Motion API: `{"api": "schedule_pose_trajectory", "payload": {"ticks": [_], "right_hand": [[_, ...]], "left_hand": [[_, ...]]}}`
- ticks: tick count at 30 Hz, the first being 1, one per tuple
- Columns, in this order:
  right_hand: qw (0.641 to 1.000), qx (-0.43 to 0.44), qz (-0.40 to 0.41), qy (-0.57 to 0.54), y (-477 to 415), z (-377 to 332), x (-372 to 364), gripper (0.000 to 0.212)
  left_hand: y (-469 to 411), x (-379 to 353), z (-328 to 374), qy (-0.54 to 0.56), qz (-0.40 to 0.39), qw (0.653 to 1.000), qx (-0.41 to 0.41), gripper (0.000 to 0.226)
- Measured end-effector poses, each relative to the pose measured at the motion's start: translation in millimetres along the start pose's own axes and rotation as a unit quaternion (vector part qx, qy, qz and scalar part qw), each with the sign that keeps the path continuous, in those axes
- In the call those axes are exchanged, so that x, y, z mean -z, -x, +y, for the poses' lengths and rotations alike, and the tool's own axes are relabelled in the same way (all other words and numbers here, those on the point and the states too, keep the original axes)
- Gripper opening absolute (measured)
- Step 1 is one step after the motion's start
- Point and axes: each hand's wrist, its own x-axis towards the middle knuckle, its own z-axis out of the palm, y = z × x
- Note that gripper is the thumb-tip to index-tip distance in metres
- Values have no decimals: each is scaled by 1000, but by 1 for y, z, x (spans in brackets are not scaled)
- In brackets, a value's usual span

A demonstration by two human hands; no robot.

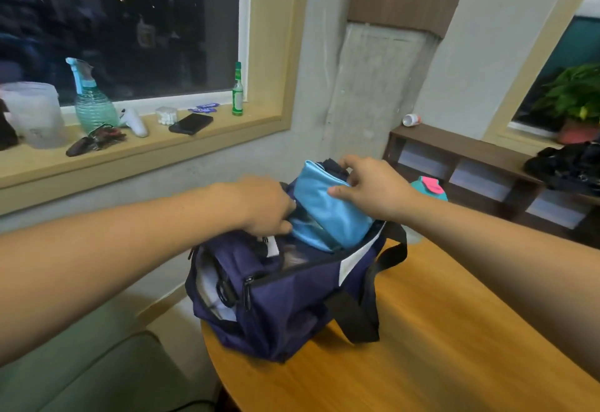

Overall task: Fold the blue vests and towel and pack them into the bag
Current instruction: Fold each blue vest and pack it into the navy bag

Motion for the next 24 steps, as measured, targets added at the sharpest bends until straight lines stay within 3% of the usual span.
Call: {"api": "schedule_pose_trajectory", "payload": {"ticks": [4,8,11,14,19,22,24], "right_hand": [[997,25,-35,66,0,-3,1,48],[988,52,-99,107,-3,-17,-4,40],[987,59,-126,79,-16,-31,-18,36],[988,10,-151,9,-31,-43,-35,36],[954,-2,-209,213,-34,-43,-74,43],[949,45,-175,260,-32,-42,-82,44],[948,98,-165,252,-32,-48,-80,32]], "left_hand": [[5,12,-37,35,19,996,79,23],[2,19,-62,93,25,990,104,23],[1,19,-67,114,76,984,112,36],[3,17,-69,113,100,982,114,42],[6,7,-72,133,92,980,112,44],[7,3,-74,135,97,980,108,46],[8,4,-73,133,98,981,104,46]]}}
